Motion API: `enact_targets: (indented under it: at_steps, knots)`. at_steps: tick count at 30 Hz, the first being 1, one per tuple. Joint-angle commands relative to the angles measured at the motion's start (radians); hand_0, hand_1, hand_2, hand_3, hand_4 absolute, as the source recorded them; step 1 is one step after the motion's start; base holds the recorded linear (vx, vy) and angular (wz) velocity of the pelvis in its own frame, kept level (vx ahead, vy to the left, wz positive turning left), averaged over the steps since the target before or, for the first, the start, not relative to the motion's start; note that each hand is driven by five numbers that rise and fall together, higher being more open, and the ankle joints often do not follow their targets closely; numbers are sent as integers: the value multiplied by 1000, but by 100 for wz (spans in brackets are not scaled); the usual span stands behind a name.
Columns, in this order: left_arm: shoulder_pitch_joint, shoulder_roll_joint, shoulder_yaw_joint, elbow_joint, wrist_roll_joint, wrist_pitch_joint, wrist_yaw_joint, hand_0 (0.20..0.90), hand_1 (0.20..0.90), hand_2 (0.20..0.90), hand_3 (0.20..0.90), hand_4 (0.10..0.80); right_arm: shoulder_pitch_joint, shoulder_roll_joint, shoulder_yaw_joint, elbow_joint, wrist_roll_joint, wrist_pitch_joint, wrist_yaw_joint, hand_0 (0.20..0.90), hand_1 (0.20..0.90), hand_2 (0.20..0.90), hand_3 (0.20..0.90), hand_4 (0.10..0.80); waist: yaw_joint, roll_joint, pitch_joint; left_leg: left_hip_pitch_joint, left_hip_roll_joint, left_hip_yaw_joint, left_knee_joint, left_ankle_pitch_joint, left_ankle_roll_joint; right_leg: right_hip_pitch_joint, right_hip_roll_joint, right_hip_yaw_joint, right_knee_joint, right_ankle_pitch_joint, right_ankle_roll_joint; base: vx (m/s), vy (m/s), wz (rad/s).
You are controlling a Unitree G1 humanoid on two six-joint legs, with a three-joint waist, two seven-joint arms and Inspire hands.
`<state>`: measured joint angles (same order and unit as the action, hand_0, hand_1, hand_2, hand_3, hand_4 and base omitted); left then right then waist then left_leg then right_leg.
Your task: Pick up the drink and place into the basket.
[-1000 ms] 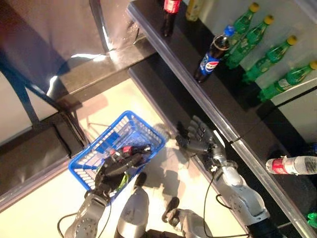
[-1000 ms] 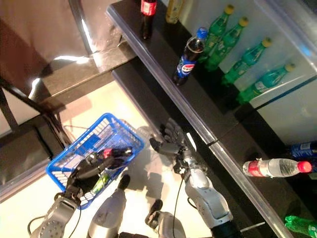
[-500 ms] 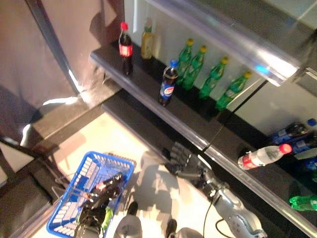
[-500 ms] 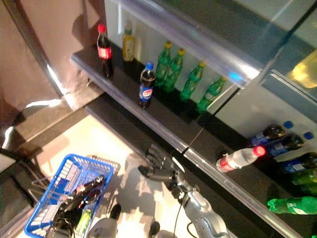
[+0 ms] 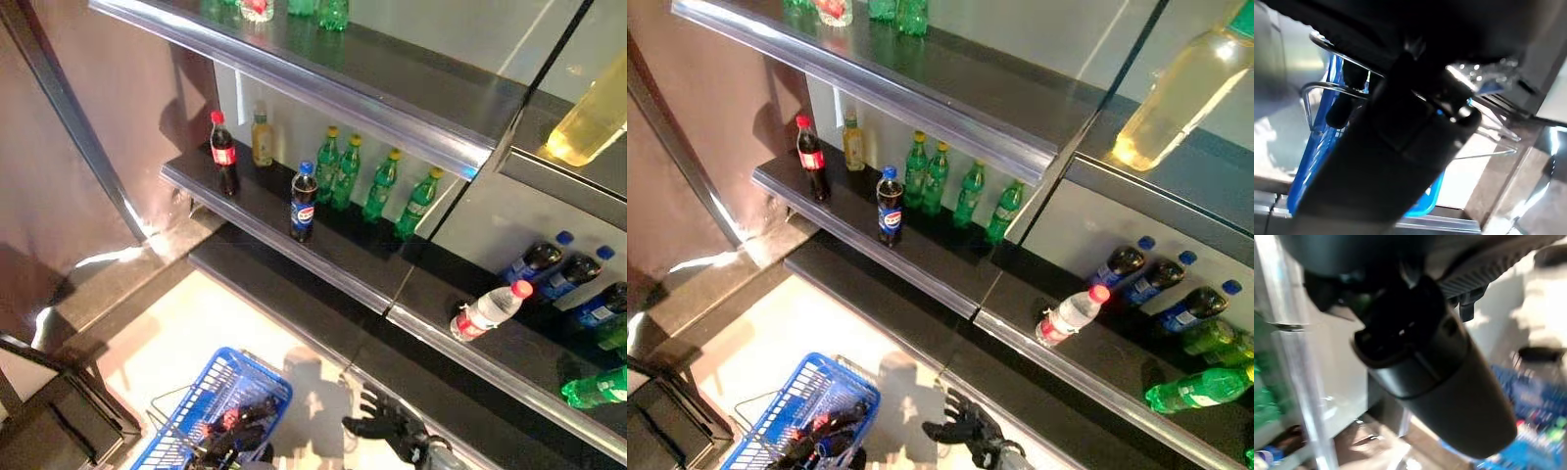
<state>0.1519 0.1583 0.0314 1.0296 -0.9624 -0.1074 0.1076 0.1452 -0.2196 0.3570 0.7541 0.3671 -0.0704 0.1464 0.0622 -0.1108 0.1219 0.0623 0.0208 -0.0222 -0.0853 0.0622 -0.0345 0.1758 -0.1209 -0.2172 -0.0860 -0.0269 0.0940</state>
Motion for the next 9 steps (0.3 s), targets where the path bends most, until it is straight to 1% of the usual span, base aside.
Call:
enact_targets:
  at_steps: [1, 2, 3, 6, 9]
  knots:
    - [-72, 18, 12, 25, 134, -117, -39, 300, 300, 300, 200, 100, -45, -40, -8, 67, -66, -99, -40, 900, 900, 900, 900, 800, 6, 73, -63, 4, 52, 80, -2, -30, -50, -48, -44, -51, 4, 67, 48, -64, 38, -2]
    - [-73, 18, 12, 27, 138, -120, -37, 300, 300, 300, 200, 100, -46, -39, -9, 72, -65, -95, -41, 900, 900, 900, 900, 800, 6, 73, -62, 4, 52, 81, -2, -31, -50, -49, -43, -50, 4, 67, 47, -58, 32, -4]
    - [-83, 22, -10, 45, 214, -142, -42, 300, 300, 300, 200, 100, -54, -29, -20, 142, -58, -96, -43, 900, 900, 900, 900, 800, 5, 75, -61, 6, 50, 80, -2, -33, -47, -49, -40, -42, 6, 64, 45, -51, 29, -3]
    - [-96, 17, -33, 52, 191, -152, -40, 300, 300, 300, 200, 100, -58, -13, -42, 226, -78, -120, -47, 900, 900, 900, 900, 800, 3, 79, -60, 8, 48, 80, -2, -36, -43, -51, -36, -30, 10, 60, 42, -48, 35, -2]
    - [-99, 16, -30, 51, 178, -153, -38, 300, 300, 300, 200, 100, -62, -8, -59, 266, -81, -132, -38, 900, 900, 900, 900, 800, 2, 81, -57, 14, 46, 76, -2, -39, -41, -52, -34, -22, 11, 58, 40, -27, 24, -2]
